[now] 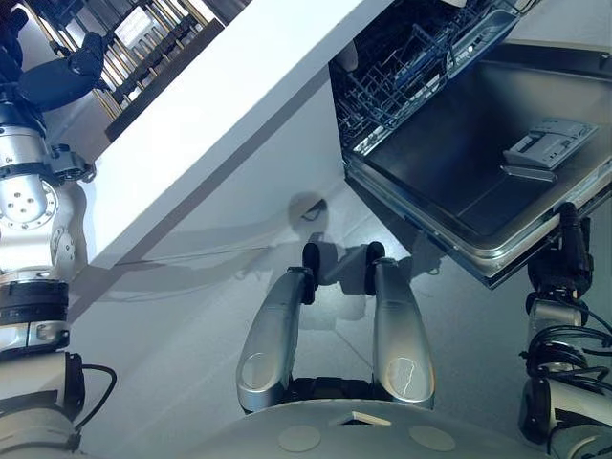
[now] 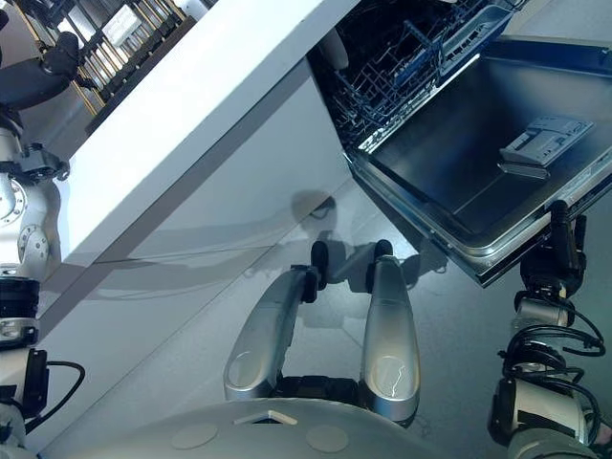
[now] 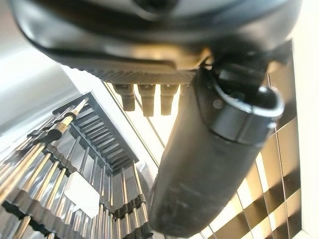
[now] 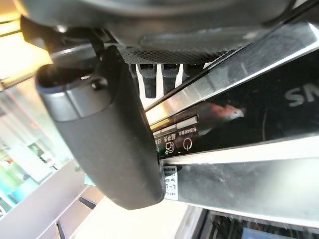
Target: Pick up plates and place into dishwasher.
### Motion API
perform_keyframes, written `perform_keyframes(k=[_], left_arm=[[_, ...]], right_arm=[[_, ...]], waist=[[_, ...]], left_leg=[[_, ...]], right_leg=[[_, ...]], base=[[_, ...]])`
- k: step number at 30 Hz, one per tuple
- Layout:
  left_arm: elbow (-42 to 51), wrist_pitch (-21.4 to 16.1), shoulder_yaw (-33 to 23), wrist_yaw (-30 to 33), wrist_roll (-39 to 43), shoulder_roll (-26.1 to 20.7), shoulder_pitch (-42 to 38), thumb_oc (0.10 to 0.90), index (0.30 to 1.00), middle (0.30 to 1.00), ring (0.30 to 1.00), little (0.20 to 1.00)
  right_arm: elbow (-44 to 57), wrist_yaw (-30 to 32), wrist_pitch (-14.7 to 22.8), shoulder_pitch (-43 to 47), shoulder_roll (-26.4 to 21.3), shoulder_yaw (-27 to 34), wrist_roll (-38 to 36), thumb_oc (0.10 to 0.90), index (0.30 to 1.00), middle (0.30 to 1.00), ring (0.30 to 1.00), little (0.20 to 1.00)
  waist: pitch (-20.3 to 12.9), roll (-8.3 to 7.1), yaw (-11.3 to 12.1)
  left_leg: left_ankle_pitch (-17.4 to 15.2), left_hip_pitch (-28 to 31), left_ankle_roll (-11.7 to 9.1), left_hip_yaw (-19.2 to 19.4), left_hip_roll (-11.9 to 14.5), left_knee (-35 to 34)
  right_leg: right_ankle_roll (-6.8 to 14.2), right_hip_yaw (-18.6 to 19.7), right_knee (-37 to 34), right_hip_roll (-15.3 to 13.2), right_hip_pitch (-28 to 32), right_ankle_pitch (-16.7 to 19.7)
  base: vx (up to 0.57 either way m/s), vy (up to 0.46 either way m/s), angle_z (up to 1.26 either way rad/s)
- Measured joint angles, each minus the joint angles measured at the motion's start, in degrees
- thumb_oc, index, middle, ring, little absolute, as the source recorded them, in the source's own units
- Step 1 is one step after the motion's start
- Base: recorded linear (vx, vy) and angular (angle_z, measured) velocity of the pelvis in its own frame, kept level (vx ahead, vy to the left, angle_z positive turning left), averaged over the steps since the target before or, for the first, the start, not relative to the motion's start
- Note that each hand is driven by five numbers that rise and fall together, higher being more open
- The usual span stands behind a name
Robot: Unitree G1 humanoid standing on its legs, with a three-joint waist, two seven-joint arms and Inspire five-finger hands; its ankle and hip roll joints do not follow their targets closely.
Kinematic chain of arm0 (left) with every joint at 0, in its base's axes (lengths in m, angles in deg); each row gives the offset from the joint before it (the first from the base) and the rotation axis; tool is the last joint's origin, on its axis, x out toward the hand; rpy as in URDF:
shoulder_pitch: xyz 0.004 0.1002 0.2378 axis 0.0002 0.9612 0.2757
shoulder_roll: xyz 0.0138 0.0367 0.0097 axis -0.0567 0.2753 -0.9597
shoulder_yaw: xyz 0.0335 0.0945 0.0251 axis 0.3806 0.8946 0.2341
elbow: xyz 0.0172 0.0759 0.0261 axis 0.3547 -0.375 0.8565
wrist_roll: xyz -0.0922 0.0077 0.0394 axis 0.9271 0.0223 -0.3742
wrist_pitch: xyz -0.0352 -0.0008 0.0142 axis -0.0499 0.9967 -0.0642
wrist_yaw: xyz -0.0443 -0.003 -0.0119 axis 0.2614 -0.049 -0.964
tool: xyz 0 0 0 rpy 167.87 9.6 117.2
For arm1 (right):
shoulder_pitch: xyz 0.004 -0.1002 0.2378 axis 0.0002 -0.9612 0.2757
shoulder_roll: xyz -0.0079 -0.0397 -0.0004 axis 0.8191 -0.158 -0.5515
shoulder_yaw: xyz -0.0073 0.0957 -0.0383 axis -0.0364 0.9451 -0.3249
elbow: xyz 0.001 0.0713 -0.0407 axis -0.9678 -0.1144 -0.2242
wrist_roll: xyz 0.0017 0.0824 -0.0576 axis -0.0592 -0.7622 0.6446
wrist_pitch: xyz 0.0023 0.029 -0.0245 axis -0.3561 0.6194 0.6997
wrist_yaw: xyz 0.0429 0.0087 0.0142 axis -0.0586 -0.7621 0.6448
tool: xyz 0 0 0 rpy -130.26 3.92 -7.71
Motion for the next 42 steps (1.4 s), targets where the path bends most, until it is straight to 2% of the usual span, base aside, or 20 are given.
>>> perform_keyframes(k=[4, 6, 12, 15, 16, 17, 18, 19, 20, 21, 22, 23, 25, 27, 29, 32, 35, 37, 39, 42], left_arm=[[1.2, -0.1, -1.5, -0.2, -0.1, 0.1, 2.0, 0.8, 0.9, 0.9, 0.9, 0.9], [1.6, -0.2, -2.0, -0.1, -0.1, 0.0, 2.9, 0.8, 0.9, 0.9, 0.9, 0.9], [0.0, -0.4, -6.0, 2.7, -0.6, 0.4, 7.4, 0.8, 0.9, 0.9, 0.9, 0.9], [-1.7, -0.9, -6.0, 4.0, -1.1, 0.2, 6.2, 0.8, 0.9, 0.9, 0.9, 0.9], [-2.3, -1.1, -5.8, 4.0, -1.2, 0.1, 5.1, 0.8, 0.9, 0.9, 0.9, 0.9], [-2.5, -1.1, -5.4, 3.8, -1.2, 0.1, 3.6, 0.8, 0.9, 0.9, 0.9, 0.9], [-2.4, -1.1, -4.2, 3.7, -1.2, 0.8, 2.5, 0.8, 0.9, 0.9, 0.9, 0.9], [-1.9, -1.2, -2.7, 3.1, -1.2, 1.0, 1.8, 0.8, 0.9, 0.9, 0.9, 0.9], [-1.4, -1.3, -1.9, 2.7, -1.2, 1.1, 1.6, 0.8, 0.9, 0.9, 0.9, 0.9], [-1.0, -1.4, -1.5, 2.5, -1.1, 1.4, 1.5, 0.8, 0.9, 0.9, 0.9, 0.9], [-0.9, -1.4, -1.1, 2.2, -1.1, 1.4, 1.4, 0.8, 0.9, 0.9, 0.9, 0.9], [0.0, -1.5, -0.8, 1.7, -1.1, 2.6, 0.5, 0.8, 0.9, 0.9, 0.9, 0.9], [0.5, -1.5, -0.7, 1.1, -1.0, 4.3, 0.3, 0.8, 0.9, 0.9, 0.9, 0.9], [1.5, -1.6, -0.8, 0.8, -0.6, 6.8, 1.7, 0.8, 0.9, 0.9, 0.9, 0.9], [2.6, -1.8, -1.2, 0.5, -0.5, 7.8, 4.9, 0.8, 0.9, 0.9, 0.9, 0.9], [2.3, -2.1, -1.9, 0.4, -0.5, 9.5, 8.7, 0.8, 0.9, 0.9, 0.9, 0.9], [2.6, -3.5, -2.0, 0.2, -0.5, 11.4, 12.5, 0.8, 0.9, 0.9, 0.9, 0.9], [2.9, -4.1, -2.5, -0.4, 0.1, 12.2, 14.1, 0.8, 0.9, 0.9, 0.9, 0.9], [2.9, -4.1, -3.0, -1.5, 0.9, 13.0, 15.9, 0.8, 0.9, 0.9, 0.9, 0.9], [3.0, -4.0, -4.2, -3.2, 1.3, 14.2, 18.5, 0.8, 0.9, 0.9, 0.9, 0.9]], right_arm=[[5.2, -1.6, -2.4, -4.8, -2.0, -4.1, -4.5, 0.8, 0.9, 0.9, 0.9, 0.9], [10.2, -2.1, -2.4, -8.1, -1.9, -5.9, -5.4, 0.8, 0.9, 0.9, 0.9, 0.9], [33.4, -2.4, -2.1, -12.7, 5.1, -7.6, -4.7, 0.8, 0.9, 0.9, 0.9, 0.9], [46.3, -2.4, -2.2, -10.9, 6.5, -15.4, -2.2, 0.8, 0.9, 0.9, 0.9, 0.9], [49.6, -2.8, -2.6, -9.5, 6.5, -18.6, -0.8, 0.8, 0.9, 0.9, 0.9, 0.9], [52.0, -2.8, -4.0, -7.2, 7.0, -22.3, 0.9, 0.8, 0.9, 0.9, 0.9, 0.9], [52.5, -2.8, -5.2, -5.2, 7.3, -25.3, 2.4, 0.8, 0.9, 0.9, 0.9, 0.9], [53.5, -4.0, -7.5, -3.4, 7.6, -28.1, 3.8, 0.8, 0.9, 0.9, 0.9, 0.9], [57.1, -6.7, -9.4, -2.3, 7.6, -30.3, 5.1, 0.8, 0.9, 0.9, 0.9, 0.9], [61.3, -9.4, -11.3, -0.6, 7.7, -32.4, 6.5, 0.8, 0.9, 0.9, 0.9, 0.9], [63.6, -10.8, -12.2, 0.4, 7.8, -33.5, 7.0, 0.8, 0.9, 0.9, 0.9, 0.9], [67.0, -13.0, -13.7, 4.4, 10.1, -35.8, 7.3, 0.8, 0.9, 0.9, 0.9, 0.9], [66.3, -12.5, -14.4, 7.5, 12.7, -35.8, 7.9, 0.8, 0.9, 0.9, 0.9, 0.9], [62.5, -11.3, -14.4, 7.5, 15.4, -31.6, 9.0, 0.8, 0.9, 0.9, 0.9, 0.9], [58.4, -12.1, -14.4, 5.3, 16.9, -27.2, 9.3, 0.8, 0.9, 0.9, 0.9, 0.9], [52.2, -13.2, -13.6, 0.6, 17.1, -23.4, 10.1, 0.8, 0.9, 0.9, 0.9, 0.9], [37.6, -12.4, -11.6, -7.0, 16.7, -19.7, 13.1, 0.8, 0.9, 0.9, 0.9, 0.9], [30.1, -12.4, -10.0, -11.7, 16.2, -18.7, 16.2, 0.8, 0.9, 0.9, 0.9, 0.9], [23.4, -12.2, -8.2, -16.3, 15.6, -18.5, 20.8, 0.8, 0.9, 0.9, 0.9, 0.9], [18.6, -11.1, -6.1, -19.8, 15.7, -18.5, 27.2, 0.8, 0.9, 0.9, 0.9, 0.9]], waist=[[0.0, -0.06, 0.9], [0.1, -0.15, 1.4], [0.2, -0.27, 1.5], [0.0, -0.03, 2.2], [0.0, -0.05, 2.2], [0.1, -0.06, 2.1], [0.1, -0.07, 1.9], [0.0, 0.0, 1.8], [0.0, -0.03, 2.6], [-0.1, 0.06, 3.6], [-0.1, 0.06, 3.3], [0.0, -0.05, 1.6], [0.0, -0.1, 1.7], [-1.2, -1.09, 2.9], [-3.1, -1.43, 3.1], [-4.8, -1.83, 2.9], [-8.6, -3.33, 2.7], [-9.6, -3.99, 2.6], [-10.6, -4.02, 2.5], [-11.6, -4.08, 1.3]], left_leg=[[-0.8, -0.2, -1.0, -0.8, 0.1, 0.8], [-1.3, -0.2, -1.4, -1.4, 0.3, 1.2], [-2.7, 0.0, -1.9, -1.6, 1.3, 2.1], [-2.6, 0.1, -1.8, -3.5, 2.0, -0.1], [-2.5, 0.2, -1.6, -4.2, 2.0, -1.2], [-2.6, 0.5, -1.3, -3.8, 2.0, -1.6], [-2.7, 1.1, -1.2, -1.4, 1.7, -0.8], [-3.1, 2.4, 0.3, 0.6, 0.7, -0.2], [-2.9, 3.2, 1.8, -0.8, 0.1, -0.9], [-2.6, 3.6, 2.0, -1.2, 0.2, -2.4], [-2.5, 3.7, 2.1, -1.3, 0.1, -2.9], [-2.3, 4.4, 2.2, -0.6, -0.9, -4.0], [0.6, 7.2, 1.3, -0.6, -0.3, -7.0], [0.8, 10.3, 1.3, -0.5, 0.1, -9.5], [1.0, 11.6, 1.7, 0.3, 0.0, -11.3], [0.9, 14.6, 2.3, 0.8, 0.0, -13.7], [1.2, 17.5, 2.8, 0.9, -0.1, -17.0], [1.4, 19.5, 3.0, 1.0, -0.1, -18.9], [2.2, 21.6, 3.1, 1.1, 0.1, -21.9], [3.6, 24.5, 3.2, 0.7, 0.4, -25.8]], right_leg=[[-0.7, -1.4, 0.4, -0.4, 0.0, -0.4], [-1.1, -2.4, 0.4, -0.5, 0.2, -0.7], [-1.0, -6.0, -0.5, -1.2, 0.3, -0.6], [0.8, -6.5, -4.1, 0.2, 0.5, 0.5], [0.8, -7.0, -5.3, 0.5, 0.7, 0.5], [0.9, -8.5, -6.5, 0.1, 1.4, 0.6], [0.8, -10.3, -6.8, -0.9, 2.7, 0.6], [0.5, -11.6, -6.7, -1.2, 4.1, 0.4], [0.7, -11.0, -7.0, -0.6, 4.7, 0.4], [1.5, -8.4, -6.0, 0.8, 4.5, 0.0], [0.9, -5.7, -3.7, 1.3, 4.9, -0.1], [-1.7, -3.8, -4.8, 1.4, 7.1, -2.5], [-2.0, -4.1, -6.2, 1.6, 9.7, -2.3], [-1.7, -3.9, -8.8, 1.7, 12.7, -2.5], [-1.2, -3.8, -10.6, 1.7, 14.1, -2.2], [-0.3, -3.2, -13.6, 1.7, 17.2, -1.7], [0.4, -3.2, -17.3, 1.9, 20.3, -1.3], [0.7, -3.2, -19.4, 2.0, 22.2, -1.0], [0.9, -3.1, -22.7, 2.5, 24.5, 0.2], [1.2, -3.8, -27.6, 3.0, 28.0, 1.9]], base=[[-0.02, -0.005, -0.12], [-0.02, 0.038, -0.13], [-0.02, 0.075, -0.45], [0.03, 0.094, -0.54], [0.05, 0.094, -0.03], [0.06, 0.101, 0.28], [0.05, 0.094, 0.47], [0.05, 0.092, 0.34], [0.04, 0.09, 0.12], [0.05, 0.078, 0.12], [0.07, 0.088, 0.85], [0.08, 0.076, 1.03], [0.07, 0.09, 0.72], [0.04, 0.096, 0.16], [0.04, 0.083, -0.06], [0.05, 0.06, -0.1], [0.04, 0.056, -0.04], [0.04, 0.031, -0.01], [0.05, 0.007, -0.06], [0.04, -0.005, 0.05]])
